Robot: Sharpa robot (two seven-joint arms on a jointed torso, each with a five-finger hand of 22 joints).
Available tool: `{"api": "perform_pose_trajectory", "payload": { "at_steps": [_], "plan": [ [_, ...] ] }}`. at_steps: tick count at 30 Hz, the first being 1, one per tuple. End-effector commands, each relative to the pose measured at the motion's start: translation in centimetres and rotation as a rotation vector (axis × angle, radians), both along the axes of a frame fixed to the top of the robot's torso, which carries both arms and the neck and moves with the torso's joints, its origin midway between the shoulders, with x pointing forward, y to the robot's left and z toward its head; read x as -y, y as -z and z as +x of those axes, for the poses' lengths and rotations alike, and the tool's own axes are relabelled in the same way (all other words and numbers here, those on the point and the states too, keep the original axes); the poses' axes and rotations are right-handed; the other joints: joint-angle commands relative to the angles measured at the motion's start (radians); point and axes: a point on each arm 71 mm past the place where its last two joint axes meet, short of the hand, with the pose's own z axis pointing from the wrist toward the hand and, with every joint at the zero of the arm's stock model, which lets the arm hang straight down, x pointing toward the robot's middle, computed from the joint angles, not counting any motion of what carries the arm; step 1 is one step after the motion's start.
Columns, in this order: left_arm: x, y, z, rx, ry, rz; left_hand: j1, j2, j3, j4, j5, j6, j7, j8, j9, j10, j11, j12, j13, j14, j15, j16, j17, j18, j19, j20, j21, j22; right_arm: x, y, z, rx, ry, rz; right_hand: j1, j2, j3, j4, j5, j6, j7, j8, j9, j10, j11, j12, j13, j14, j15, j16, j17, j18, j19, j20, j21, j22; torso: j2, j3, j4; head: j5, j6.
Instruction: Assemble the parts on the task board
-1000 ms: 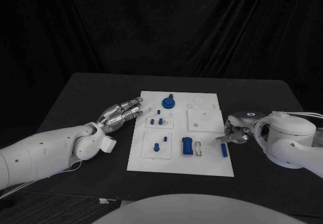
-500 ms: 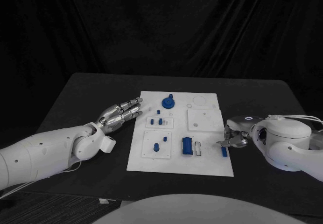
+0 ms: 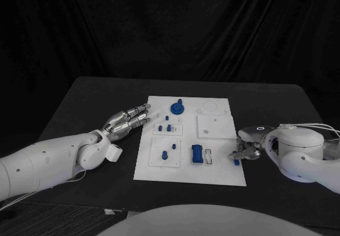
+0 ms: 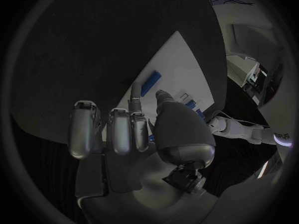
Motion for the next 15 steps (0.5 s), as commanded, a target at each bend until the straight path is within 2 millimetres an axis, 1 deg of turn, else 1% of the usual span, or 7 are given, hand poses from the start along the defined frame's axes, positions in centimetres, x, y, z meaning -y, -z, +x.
{"api": "perform_pose_trajectory", "payload": {
  "at_steps": [1,6,9,10,12,13,15],
  "plan": [
    [0.19,0.05,-0.13,-0.001,0.008,-0.02,0.001,0.007,0.005,-0.004,0.006,0.001,0.009,0.004,0.001,-0.001,0.008,0.003,-0.001,0.002,0.006,0.004,0.001,0.018,0.001,0.009,0.006,0.001,0.07,0.28,-0.15,-0.012,0.004,-0.032,0.029,-0.003,0.012,-0.007,0.04,0.008,0.0,-0.018,-0.011,0.105,0.009,0.004,0.263,0.068,0.002,-0.006,0.049,0.002,0.036,0.005,-0.006,0.199,0.0,-0.0004,0.0,0.0,0.0],
    [0.23,0.22,-0.25,-0.005,0.01,-0.021,0.003,0.009,0.007,-0.007,0.01,-0.001,0.009,0.004,0.0,-0.001,0.008,0.003,-0.001,0.002,0.006,0.004,0.001,0.018,0.001,0.009,0.006,0.001,-0.18,0.44,-0.14,-0.013,0.01,-0.01,0.082,-0.006,0.041,-0.04,0.105,0.013,-0.001,-0.034,-0.023,0.105,0.008,0.004,0.263,0.067,0.002,-0.007,0.044,0.003,0.035,0.004,-0.01,0.198,0.0,-0.0001,0.0,0.0,0.0],
    [0.26,0.29,-0.3,-0.007,0.011,-0.022,0.006,0.01,0.01,-0.01,0.014,-0.001,0.009,0.004,0.0,-0.002,0.008,0.002,-0.001,0.002,0.006,0.004,0.001,0.018,0.001,0.009,0.006,0.0,-0.32,0.51,-0.09,-0.013,0.014,0.002,0.152,-0.01,0.08,-0.091,0.172,0.008,-0.004,-0.046,-0.029,0.105,0.006,0.004,0.263,0.066,-0.001,-0.01,0.037,0.004,0.033,0.003,-0.015,0.197,0.0,-0.0002,-0.0002,0.002,0.0],
    [0.27,0.31,-0.32,-0.008,0.012,-0.023,0.007,0.011,0.012,-0.012,0.017,-0.001,0.009,0.004,0.0,-0.002,0.009,0.003,-0.001,0.002,0.006,0.004,0.001,0.018,0.002,0.009,0.006,0.0,-0.36,0.54,-0.06,-0.013,0.016,0.007,0.188,-0.016,0.104,-0.122,0.193,0.006,-0.004,-0.051,-0.032,0.105,0.006,0.004,0.263,0.064,-0.001,-0.013,0.03,0.005,0.031,0.002,-0.021,0.195,0.0,-0.0001,0.0,0.002,0.0],
    [0.28,0.34,-0.34,-0.009,0.012,-0.023,0.008,0.011,0.013,-0.014,0.02,-0.001,0.01,0.004,0.0,-0.002,0.009,0.003,-0.001,0.002,0.006,0.004,0.001,0.018,0.002,0.009,0.006,0.0,-0.4,0.58,-0.02,-0.014,0.021,0.016,0.217,-0.02,0.128,-0.151,0.205,0.003,-0.002,-0.056,-0.033,0.105,0.007,0.004,0.263,0.063,-0.001,-0.016,0.024,0.007,0.028,0.002,-0.027,0.193,0.0,-0.0003,0.0002,0.001,0.0],
    [0.28,0.35,-0.34,-0.009,0.012,-0.023,0.008,0.011,0.013,-0.014,0.02,-0.001,0.01,0.004,0.0,-0.002,0.009,0.003,-0.001,0.002,0.006,0.004,0.001,0.018,0.002,0.009,0.006,0.0,-0.41,0.59,-0.01,-0.015,0.025,0.022,0.231,-0.022,0.141,-0.166,0.198,0.001,-0.001,-0.057,-0.034,0.105,0.007,0.004,0.263,0.062,0.0,-0.017,0.021,0.007,0.027,0.002,-0.03,0.192,0.0,-0.0002,0.0003,0.001,0.0],
    [0.27,0.37,-0.36,-0.009,0.012,-0.023,0.01,0.012,0.015,-0.017,0.024,-0.002,0.01,0.004,0.0,-0.002,0.009,0.003,-0.001,0.002,0.006,0.004,0.001,0.018,0.002,0.009,0.006,0.0,-0.45,0.62,0.01,-0.019,0.033,0.036,0.263,-0.027,0.218,-0.213,0.088,-0.002,0.003,-0.062,-0.034,0.105,0.011,0.004,0.263,0.061,0.002,-0.019,0.016,0.008,0.025,0.003,-0.036,0.19,0.0,-0.0002,0.0002,0.002,0.0]
  ]
}}
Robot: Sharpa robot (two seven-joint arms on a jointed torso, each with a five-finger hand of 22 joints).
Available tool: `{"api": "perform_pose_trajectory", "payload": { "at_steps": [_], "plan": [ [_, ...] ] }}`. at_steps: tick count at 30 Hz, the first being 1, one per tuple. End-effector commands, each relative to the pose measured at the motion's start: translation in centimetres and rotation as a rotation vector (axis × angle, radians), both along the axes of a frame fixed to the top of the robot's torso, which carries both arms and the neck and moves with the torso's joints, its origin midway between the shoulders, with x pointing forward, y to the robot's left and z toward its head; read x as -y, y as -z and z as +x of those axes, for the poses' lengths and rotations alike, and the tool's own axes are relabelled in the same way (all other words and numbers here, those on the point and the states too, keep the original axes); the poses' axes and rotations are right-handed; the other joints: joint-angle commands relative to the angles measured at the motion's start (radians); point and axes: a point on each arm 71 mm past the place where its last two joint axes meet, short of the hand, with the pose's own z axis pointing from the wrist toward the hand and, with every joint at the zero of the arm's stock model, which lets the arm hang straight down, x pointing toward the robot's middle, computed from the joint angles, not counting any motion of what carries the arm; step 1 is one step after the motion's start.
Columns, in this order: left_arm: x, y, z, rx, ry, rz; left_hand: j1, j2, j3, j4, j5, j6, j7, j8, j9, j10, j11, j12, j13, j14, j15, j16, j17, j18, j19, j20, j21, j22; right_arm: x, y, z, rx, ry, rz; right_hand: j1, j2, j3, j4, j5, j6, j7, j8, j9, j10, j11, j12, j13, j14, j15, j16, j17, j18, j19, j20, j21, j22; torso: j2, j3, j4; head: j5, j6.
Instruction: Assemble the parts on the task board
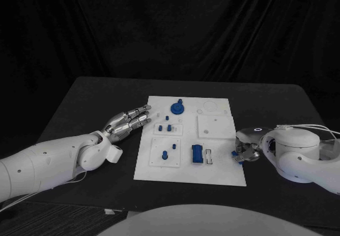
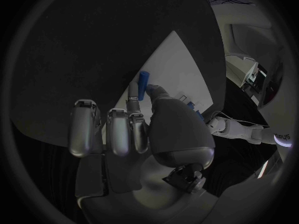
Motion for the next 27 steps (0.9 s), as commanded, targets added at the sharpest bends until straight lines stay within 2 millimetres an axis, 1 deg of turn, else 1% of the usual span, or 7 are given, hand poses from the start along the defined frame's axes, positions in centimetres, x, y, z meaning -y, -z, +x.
{"api": "perform_pose_trajectory", "payload": {
  "at_steps": [1,2,4,5,8,18,27],
  "plan": [
    [0.2,0.1,-0.1,-0.002,0.008,-0.019,0.006,0.008,0.003,-0.004,0.007,0.002,0.006,0.004,0.0,0.002,0.005,0.003,-0.001,0.002,0.006,0.004,0.001,0.018,-0.002,0.006,0.006,0.0,0.1,0.2,0.0,-0.007,0.039,0.032,0.053,-0.001,0.107,-0.06,-0.125,-0.006,0.002,-0.004,0.003,0.103,0.01,0.004,0.263,0.061,0.003,-0.005,0.014,0.009,0.025,0.002,-0.008,0.189,0.0,-0.0002,0.0002,0.002,0.0],
    [0.2,0.1,-0.1,-0.002,0.008,-0.019,0.006,0.009,0.004,-0.005,0.009,0.002,0.006,0.004,0.0,0.002,0.005,0.003,-0.001,0.002,0.006,0.004,0.001,0.018,-0.002,0.006,0.006,0.0,0.1,0.2,0.0,-0.009,0.044,0.041,0.033,-0.025,0.185,-0.087,-0.139,-0.004,0.011,-0.001,0.009,0.103,0.011,0.004,0.263,0.06,0.007,-0.006,0.011,0.009,0.025,0.006,-0.008,0.189,0.0,-0.0002,0.0001,0.002,0.0],
    [0.1,0.1,-0.1,-0.002,0.007,-0.018,0.007,0.009,0.005,-0.007,0.012,0.002,0.006,0.004,0.0,0.002,0.005,0.003,-0.001,0.002,0.006,0.004,0.001,0.018,-0.002,0.006,0.006,0.0,0.0,0.2,-0.1,-0.01,0.051,0.057,0.033,-0.031,0.203,-0.097,-0.14,-0.003,0.008,0.0,0.012,0.103,0.012,0.004,0.263,0.06,0.007,-0.006,0.01,0.009,0.025,0.007,-0.01,0.189,0.0,0.0,0.0003,0.002,0.0],
    [0.1,0.1,-0.1,-0.002,0.007,-0.018,0.007,0.009,0.005,-0.007,0.012,0.002,0.006,0.004,0.0,0.002,0.005,0.003,-0.001,0.002,0.006,0.004,0.001,0.018,-0.002,0.006,0.006,0.0,0.0,0.2,-0.1,-0.009,0.054,0.064,-0.011,-0.053,0.288,-0.124,-0.148,-0.004,0.01,0.007,0.024,0.103,0.014,0.004,0.263,0.06,0.009,-0.006,0.008,0.009,0.025,0.011,-0.011,0.189,0.0,0.0,0.0002,0.002,0.0],
    [0.1,0.1,-0.2,-0.002,0.007,-0.019,0.008,0.01,0.006,-0.008,0.015,0.001,0.006,0.004,0.0,0.002,0.005,0.002,-0.001,0.002,0.006,0.004,0.001,0.018,-0.002,0.006,0.006,0.0,-0.2,0.1,-0.1,-0.005,0.071,0.106,-0.041,-0.074,0.393,-0.184,-0.199,-0.009,0.02,0.021,0.047,0.103,0.024,0.004,0.263,0.058,0.014,-0.009,-0.002,0.01,0.024,0.015,-0.016,0.188,0.0,-0.0001,0.0004,0.001,0.0],
    [0.1,0.2,-0.2,-0.004,0.008,-0.018,0.009,0.012,0.009,-0.011,0.022,0.0,0.006,0.004,0.0,0.001,0.005,0.002,-0.001,0.002,0.005,0.003,0.001,0.018,-0.002,0.006,0.006,-0.001,-0.6,-0.2,-0.4,-0.072,0.19,0.303,-0.074,-0.084,0.478,-0.227,-0.196,-0.023,0.03,0.018,0.048,0.103,0.032,0.004,0.263,0.058,0.021,-0.007,-0.003,0.01,0.024,0.021,-0.016,0.188,0.0,0.0004,-0.0004,0.002,0.0],
    [0.1,0.2,-0.2,-0.004,0.007,-0.018,0.009,0.014,0.012,-0.012,0.026,-0.001,0.006,0.003,0.0,0.001,0.005,0.002,-0.001,0.002,0.005,0.003,0.001,0.018,-0.002,0.005,0.006,-0.001,-0.9,-0.7,0.1,-0.215,0.359,0.494,-0.123,-0.088,0.533,-0.232,-0.138,-0.024,0.034,-0.004,0.011,0.103,0.036,0.004,0.263,0.058,0.024,-0.006,-0.007,0.012,0.022,0.025,-0.026,0.185,-0.001,0.0006,-0.0005,0.004,0.0]
  ]
}}
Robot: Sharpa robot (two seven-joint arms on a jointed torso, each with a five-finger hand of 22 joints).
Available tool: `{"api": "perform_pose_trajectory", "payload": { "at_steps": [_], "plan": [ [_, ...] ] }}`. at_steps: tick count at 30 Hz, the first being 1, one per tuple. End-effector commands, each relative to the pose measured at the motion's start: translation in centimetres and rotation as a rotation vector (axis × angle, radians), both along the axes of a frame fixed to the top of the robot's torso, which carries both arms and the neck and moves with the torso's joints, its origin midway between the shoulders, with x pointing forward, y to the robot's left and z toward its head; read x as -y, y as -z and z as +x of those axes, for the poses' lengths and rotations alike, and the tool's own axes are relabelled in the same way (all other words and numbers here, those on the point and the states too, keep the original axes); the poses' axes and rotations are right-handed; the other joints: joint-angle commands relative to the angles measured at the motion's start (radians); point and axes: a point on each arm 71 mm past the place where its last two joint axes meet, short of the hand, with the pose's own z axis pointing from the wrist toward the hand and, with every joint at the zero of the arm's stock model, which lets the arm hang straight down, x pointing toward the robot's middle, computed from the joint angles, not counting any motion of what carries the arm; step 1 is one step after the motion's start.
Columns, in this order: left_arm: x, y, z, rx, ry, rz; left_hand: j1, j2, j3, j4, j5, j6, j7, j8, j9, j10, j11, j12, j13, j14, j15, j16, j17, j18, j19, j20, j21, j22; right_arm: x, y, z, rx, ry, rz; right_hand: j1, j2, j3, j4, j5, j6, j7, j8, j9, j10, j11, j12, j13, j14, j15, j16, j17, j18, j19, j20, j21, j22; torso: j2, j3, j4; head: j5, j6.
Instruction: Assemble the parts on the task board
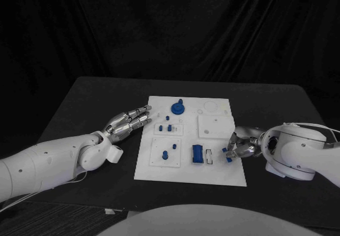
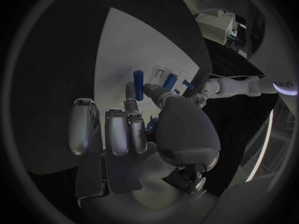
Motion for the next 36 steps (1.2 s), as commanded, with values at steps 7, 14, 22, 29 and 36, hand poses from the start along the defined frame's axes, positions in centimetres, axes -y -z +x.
{"api": "perform_pose_trajectory", "payload": {
  "at_steps": [7,14,22,29,36],
  "plan": [
    [0.1,0.1,-0.1,-0.002,0.005,-0.014,0.001,0.007,0.002,-0.003,0.007,-0.003,0.006,0.003,0.0,0.001,0.005,0.002,-0.001,0.002,0.005,0.003,0.001,0.018,-0.002,0.006,0.006,-0.002,-0.7,0.6,0.5,-0.222,0.202,0.238,-0.042,0.005,0.193,-0.17,0.011,0.001,0.007,-0.009,-0.012,0.105,0.009,0.004,0.263,0.058,0.007,-0.002,-0.004,0.014,0.017,0.006,-0.015,0.183,0.0,-0.0005,0.0017,-0.003,0.0],
    [0.2,0.1,-0.2,-0.002,0.006,-0.016,0.001,0.007,0.003,-0.003,0.007,-0.004,0.005,0.003,0.0,0.001,0.005,0.002,-0.001,0.002,0.006,0.004,0.001,0.018,-0.002,0.006,0.006,-0.002,-1.0,1.2,1.0,-0.277,0.255,0.271,-0.058,0.014,0.188,-0.162,0.004,0.006,0.003,-0.001,-0.012,0.105,0.006,0.004,0.263,0.058,0.006,0.001,0.0,0.014,0.016,0.005,-0.017,0.182,0.001,-0.0005,0.0016,-0.004,0.0],
    [0.2,0.1,-0.1,-0.002,0.008,-0.017,0.001,0.007,0.003,-0.003,0.007,-0.004,0.005,0.003,0.0,0.001,0.005,0.002,-0.001,0.002,0.006,0.004,0.001,0.018,-0.002,0.006,0.006,-0.002,-1.0,1.8,1.3,-0.288,0.282,0.272,-0.077,0.02,0.169,-0.153,0.023,-0.003,0.0,0.007,-0.01,0.105,0.004,0.004,0.263,0.059,0.004,0.002,0.001,0.015,0.016,0.004,-0.018,0.182,0.002,-0.0006,0.0012,-0.005,0.0],
    [0.3,0.1,-0.1,-0.003,0.01,-0.019,0.001,0.007,0.003,-0.003,0.007,-0.004,0.005,0.003,0.0,0.001,0.005,0.002,-0.001,0.002,0.006,0.004,0.001,0.018,-0.002,0.006,0.006,-0.002,-1.3,2.4,1.4,-0.296,0.284,0.266,-0.084,0.022,0.157,-0.15,0.027,-0.008,-0.001,0.01,-0.009,0.105,0.003,0.004,0.263,0.058,0.003,0.001,-0.001,0.016,0.014,0.003,-0.023,0.18,0.001,-0.0004,0.0001,-0.004,0.0],
    [0.4,0.1,-0.2,-0.003,0.013,-0.02,0.0,0.008,0.004,-0.003,0.009,-0.005,0.005,0.002,-0.001,0.0,0.005,0.002,-0.001,0.002,0.006,0.004,0.001,0.018,-0.003,0.006,0.005,-0.003,-1.5,2.9,1.5,-0.3,0.271,0.248,-0.092,0.028,0.136,-0.144,0.022,-0.017,-0.001,0.013,-0.01,0.105,0.003,0.004,0.263,0.058,0.003,0.001,-0.003,0.017,0.012,0.003,-0.028,0.179,0.002,-0.0003,-0.0001,-0.002,0.0]
  ]
}}
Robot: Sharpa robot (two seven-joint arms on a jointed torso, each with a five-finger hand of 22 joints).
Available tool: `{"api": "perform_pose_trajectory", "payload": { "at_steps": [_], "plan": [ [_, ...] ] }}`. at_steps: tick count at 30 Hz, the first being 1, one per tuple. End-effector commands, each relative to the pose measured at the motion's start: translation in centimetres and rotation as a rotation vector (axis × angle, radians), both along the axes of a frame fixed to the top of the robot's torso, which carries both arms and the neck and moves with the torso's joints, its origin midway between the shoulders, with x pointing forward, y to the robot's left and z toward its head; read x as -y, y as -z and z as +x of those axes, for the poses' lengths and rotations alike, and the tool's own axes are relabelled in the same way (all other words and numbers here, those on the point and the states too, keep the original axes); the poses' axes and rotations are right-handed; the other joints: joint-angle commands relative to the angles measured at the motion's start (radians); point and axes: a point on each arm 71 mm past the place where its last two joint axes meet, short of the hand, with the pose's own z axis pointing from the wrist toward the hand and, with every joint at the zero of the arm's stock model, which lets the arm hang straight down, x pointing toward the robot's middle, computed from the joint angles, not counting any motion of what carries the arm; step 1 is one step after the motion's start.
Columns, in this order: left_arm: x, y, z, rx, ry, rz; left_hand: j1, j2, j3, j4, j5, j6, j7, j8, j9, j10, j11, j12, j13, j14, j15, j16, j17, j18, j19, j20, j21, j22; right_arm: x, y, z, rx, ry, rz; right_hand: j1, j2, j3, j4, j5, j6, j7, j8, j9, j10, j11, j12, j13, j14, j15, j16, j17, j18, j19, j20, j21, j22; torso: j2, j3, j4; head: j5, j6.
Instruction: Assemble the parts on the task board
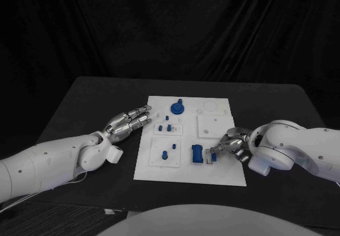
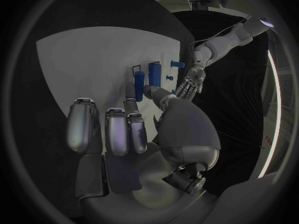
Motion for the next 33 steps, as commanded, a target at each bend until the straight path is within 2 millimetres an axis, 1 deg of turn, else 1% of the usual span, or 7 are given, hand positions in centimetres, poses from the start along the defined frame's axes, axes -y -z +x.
{"api": "perform_pose_trajectory", "payload": {
  "at_steps": [1,4,12,23,27,31,33],
  "plan": [
    [0.2,0.1,-0.1,-0.003,0.009,-0.015,0.0,0.008,0.004,-0.004,0.005,-0.005,0.005,0.002,-0.001,0.0,0.005,0.002,-0.001,0.002,0.006,0.004,0.001,0.018,-0.003,0.006,0.005,-0.002,0.1,0.3,-0.1,-0.008,0.009,-0.017,-0.007,0.006,0.072,-0.084,0.001,-0.008,0.001,0.005,-0.001,0.105,0.003,0.004,0.263,0.059,0.001,0.001,-0.001,0.016,0.012,0.003,-0.004,0.179,0.0,0.0002,-0.0006,0.001,0.0],
    [0.2,0.1,-0.1,-0.004,0.01,-0.016,0.0,0.008,0.004,-0.004,0.005,-0.005,0.005,0.002,-0.001,0.0,0.005,0.002,-0.001,0.002,0.006,0.004,0.001,0.018,-0.003,0.006,0.005,-0.002,0.1,0.4,0.0,-0.005,0.005,-0.023,-0.01,0.011,0.056,-0.081,0.009,-0.012,0.001,0.007,-0.002,0.105,0.002,0.004,0.263,0.059,0.001,0.001,-0.001,0.017,0.012,0.003,-0.005,0.179,0.0,0.0001,-0.0005,0.001,0.0],
    [0.4,0.1,-0.1,-0.007,0.015,-0.018,0.0,0.009,0.005,-0.004,0.005,-0.005,0.005,0.002,-0.001,0.0,0.005,0.001,-0.001,0.002,0.007,0.003,0.001,0.018,-0.003,0.006,0.005,-0.002,-0.2,0.7,0.0,-0.008,-0.006,-0.029,-0.012,0.014,0.046,-0.079,0.006,-0.014,0.0,0.009,-0.002,0.105,0.002,0.004,0.263,0.059,0.001,0.0,-0.002,0.017,0.011,0.002,-0.008,0.178,-0.001,0.0001,0.0002,0.001,0.0],
    [0.4,0.2,-0.2,-0.01,0.018,-0.019,0.0,0.009,0.005,-0.004,0.005,-0.005,0.005,0.002,-0.001,0.0,0.005,0.001,-0.001,0.002,0.007,0.003,0.001,0.018,-0.003,0.006,0.005,-0.002,-0.6,1.1,-0.1,-0.023,-0.027,-0.033,-0.023,0.022,0.007,-0.066,-0.024,-0.023,0.0,0.012,-0.009,0.105,0.003,0.004,0.263,0.057,0.001,-0.003,-0.01,0.019,0.007,0.003,-0.019,0.175,0.0,-0.0001,0.0,0.003,0.0],
    [0.4,0.2,-0.2,-0.011,0.019,-0.019,0.0,0.009,0.005,-0.004,0.005,-0.005,0.005,0.002,-0.001,0.0,0.005,0.001,-0.001,0.002,0.007,0.003,0.001,0.018,-0.003,0.006,0.005,-0.002,-0.8,1.2,-0.2,-0.026,-0.035,-0.031,-0.024,0.022,0.005,-0.066,-0.025,-0.023,0.0,0.013,-0.009,0.105,0.003,0.004,0.263,0.057,0.001,-0.002,-0.008,0.02,0.006,0.003,-0.023,0.174,-0.001,-0.0001,0.0001,0.002,0.0],
    [0.4,0.3,-0.2,-0.013,0.021,-0.019,-0.001,0.01,0.006,-0.004,0.006,-0.005,0.005,0.002,0.0,-0.001,0.005,0.001,-0.002,0.001,0.007,0.003,0.001,0.018,-0.003,0.006,0.005,-0.003,-1.0,1.2,-0.3,-0.033,-0.053,-0.032,-0.019,0.022,-0.007,-0.068,-0.036,-0.023,-0.001,0.015,-0.011,0.105,0.002,0.004,0.263,0.058,0.0,-0.001,-0.006,0.02,0.005,0.003,-0.025,0.173,-0.001,-0.0002,-0.0004,0.004,0.0],
    [0.4,0.3,-0.1,-0.013,0.021,-0.019,-0.001,0.01,0.006,-0.004,0.006,-0.005,0.005,0.002,0.0,-0.001,0.005,0.001,-0.002,0.001,0.007,0.003,0.001,0.018,-0.003,0.006,0.005,-0.003,-1.0,1.2,-0.4,-0.038,-0.061,-0.032,-0.012,0.023,-0.017,-0.072,-0.05,-0.023,-0.002,0.017,-0.013,0.105,0.001,0.004,0.263,0.058,0.0,-0.001,-0.007,0.021,0.004,0.002,-0.027,0.173,-0.001,0.0001,-0.0007,0.004,0.0]
  ]
}}
